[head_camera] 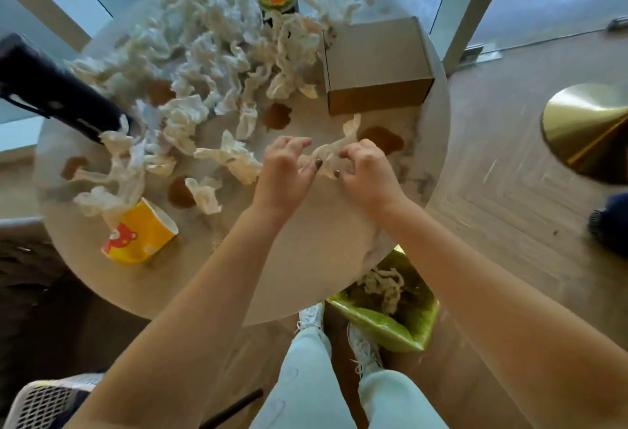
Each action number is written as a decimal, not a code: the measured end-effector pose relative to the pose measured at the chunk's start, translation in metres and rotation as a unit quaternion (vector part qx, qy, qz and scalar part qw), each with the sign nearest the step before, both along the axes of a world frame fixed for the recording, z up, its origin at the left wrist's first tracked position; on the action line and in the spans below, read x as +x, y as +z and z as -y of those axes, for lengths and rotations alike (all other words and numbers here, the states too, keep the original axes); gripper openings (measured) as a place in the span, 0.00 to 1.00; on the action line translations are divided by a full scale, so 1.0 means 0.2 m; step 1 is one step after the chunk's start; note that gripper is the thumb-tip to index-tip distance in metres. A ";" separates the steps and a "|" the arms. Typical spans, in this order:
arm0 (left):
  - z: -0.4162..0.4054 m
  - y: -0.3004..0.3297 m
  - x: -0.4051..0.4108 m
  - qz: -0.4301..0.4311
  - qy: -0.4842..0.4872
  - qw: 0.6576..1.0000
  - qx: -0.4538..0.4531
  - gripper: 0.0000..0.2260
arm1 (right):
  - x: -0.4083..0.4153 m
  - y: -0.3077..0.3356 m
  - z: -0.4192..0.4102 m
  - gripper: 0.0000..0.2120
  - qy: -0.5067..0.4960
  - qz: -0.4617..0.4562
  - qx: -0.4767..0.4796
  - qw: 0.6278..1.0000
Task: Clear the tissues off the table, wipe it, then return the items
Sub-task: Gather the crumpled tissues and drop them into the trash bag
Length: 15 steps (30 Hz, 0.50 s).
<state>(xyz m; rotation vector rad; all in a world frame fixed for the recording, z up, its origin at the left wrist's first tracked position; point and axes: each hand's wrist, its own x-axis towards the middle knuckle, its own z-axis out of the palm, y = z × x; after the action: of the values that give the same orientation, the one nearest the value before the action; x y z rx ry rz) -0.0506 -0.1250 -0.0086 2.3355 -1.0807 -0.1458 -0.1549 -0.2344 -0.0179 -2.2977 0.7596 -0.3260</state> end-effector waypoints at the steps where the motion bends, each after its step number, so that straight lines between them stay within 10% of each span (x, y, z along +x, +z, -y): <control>1: 0.03 -0.03 0.02 0.001 -0.006 1.000 0.009 0.16 | 0.03 -0.02 0.00 0.13 0.009 -0.013 0.002 1.000; 6: 0.10 -0.13 0.09 -0.008 -0.033 0.999 0.027 0.10 | 0.12 -0.10 -0.02 0.11 0.030 -0.096 -0.012 0.995; 15: -0.06 -0.01 0.07 0.035 0.032 0.996 -0.077 0.05 | -0.03 -0.07 -0.08 0.06 0.008 0.058 -0.047 0.997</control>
<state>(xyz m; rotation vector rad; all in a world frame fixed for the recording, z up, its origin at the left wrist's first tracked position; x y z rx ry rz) -0.0368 -0.1132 -0.0106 2.2474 -1.0118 0.0438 -0.1605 -0.2194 -0.0324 -2.3484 0.6796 -0.4912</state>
